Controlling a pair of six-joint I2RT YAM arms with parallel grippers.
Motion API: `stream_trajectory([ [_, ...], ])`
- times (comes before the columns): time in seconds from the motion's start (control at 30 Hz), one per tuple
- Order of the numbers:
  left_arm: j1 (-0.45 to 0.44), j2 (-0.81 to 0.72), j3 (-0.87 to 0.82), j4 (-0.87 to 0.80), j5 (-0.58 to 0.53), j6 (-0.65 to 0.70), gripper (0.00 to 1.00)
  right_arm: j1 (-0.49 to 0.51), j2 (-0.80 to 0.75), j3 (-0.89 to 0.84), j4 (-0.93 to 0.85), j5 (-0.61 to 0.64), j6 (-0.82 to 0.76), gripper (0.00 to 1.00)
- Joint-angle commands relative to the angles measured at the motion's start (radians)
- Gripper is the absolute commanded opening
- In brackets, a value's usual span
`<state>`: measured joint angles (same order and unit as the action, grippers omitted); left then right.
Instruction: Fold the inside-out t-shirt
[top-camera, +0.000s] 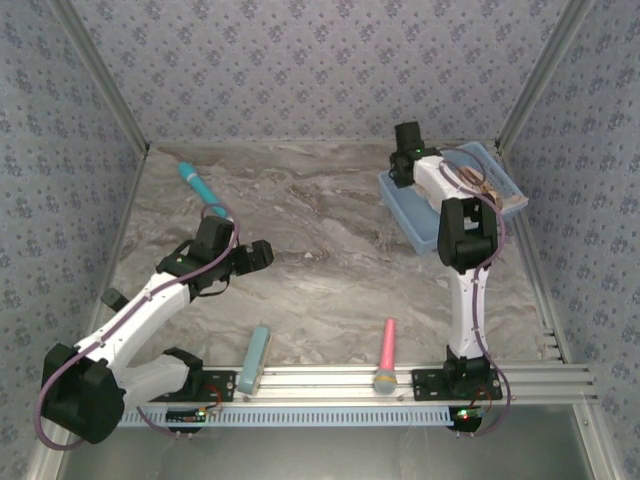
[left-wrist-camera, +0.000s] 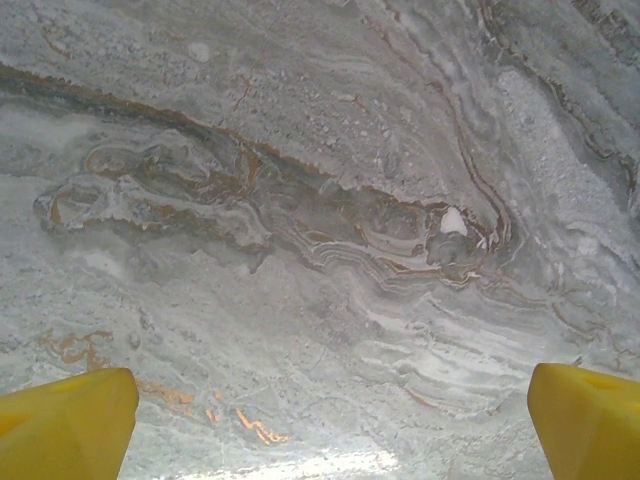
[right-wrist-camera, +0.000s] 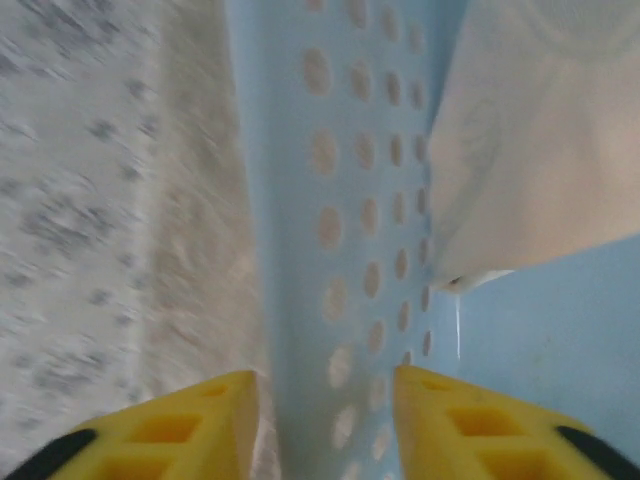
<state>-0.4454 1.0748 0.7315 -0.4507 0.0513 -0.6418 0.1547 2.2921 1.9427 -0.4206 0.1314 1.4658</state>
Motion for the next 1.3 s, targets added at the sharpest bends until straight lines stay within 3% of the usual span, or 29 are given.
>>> stream_trajectory([
  [0.0, 0.001, -0.019, -0.018, -0.015, -0.01, -0.013, 1.0, -0.049, 0.015, 0.133, 0.035, -0.098, -0.062, 0.49],
  [0.1, 0.002, -0.029, -0.028, -0.01, -0.011, -0.012, 1.0, -0.071, -0.059, 0.103, 0.002, -0.16, -0.3, 0.55],
  [0.33, 0.019, -0.063, -0.015, -0.025, 0.017, 0.0, 1.0, -0.043, -0.333, -0.201, -0.148, -0.314, -1.029, 0.56],
  [0.4, 0.033, -0.067, -0.003, -0.037, 0.037, 0.005, 1.0, -0.007, -0.385, -0.262, -0.25, -0.281, -1.205, 0.56],
  [0.5, 0.046, -0.072, 0.009, -0.039, 0.056, 0.011, 1.0, 0.06, -0.42, -0.341, -0.36, -0.123, -1.371, 0.56],
  [0.6, 0.05, -0.066, 0.003, -0.023, 0.068, 0.007, 1.0, 0.078, -0.419, -0.392, -0.377, -0.096, -1.411, 0.56],
  [0.77, 0.051, -0.038, -0.009, -0.001, 0.098, -0.011, 1.0, 0.078, -0.332, -0.333, -0.396, -0.031, -1.412, 0.49],
  [0.9, 0.052, -0.033, -0.018, 0.002, 0.101, -0.026, 1.0, 0.074, -0.242, -0.238, -0.365, -0.054, -1.446, 0.33],
  [1.1, 0.051, -0.033, -0.029, 0.013, 0.095, -0.049, 1.0, 0.065, -0.05, 0.063, -0.428, -0.027, -1.525, 0.17],
  [1.27, 0.051, -0.019, -0.039, 0.023, 0.092, -0.075, 1.0, 0.023, 0.112, 0.338, -0.491, -0.038, -1.572, 0.12],
])
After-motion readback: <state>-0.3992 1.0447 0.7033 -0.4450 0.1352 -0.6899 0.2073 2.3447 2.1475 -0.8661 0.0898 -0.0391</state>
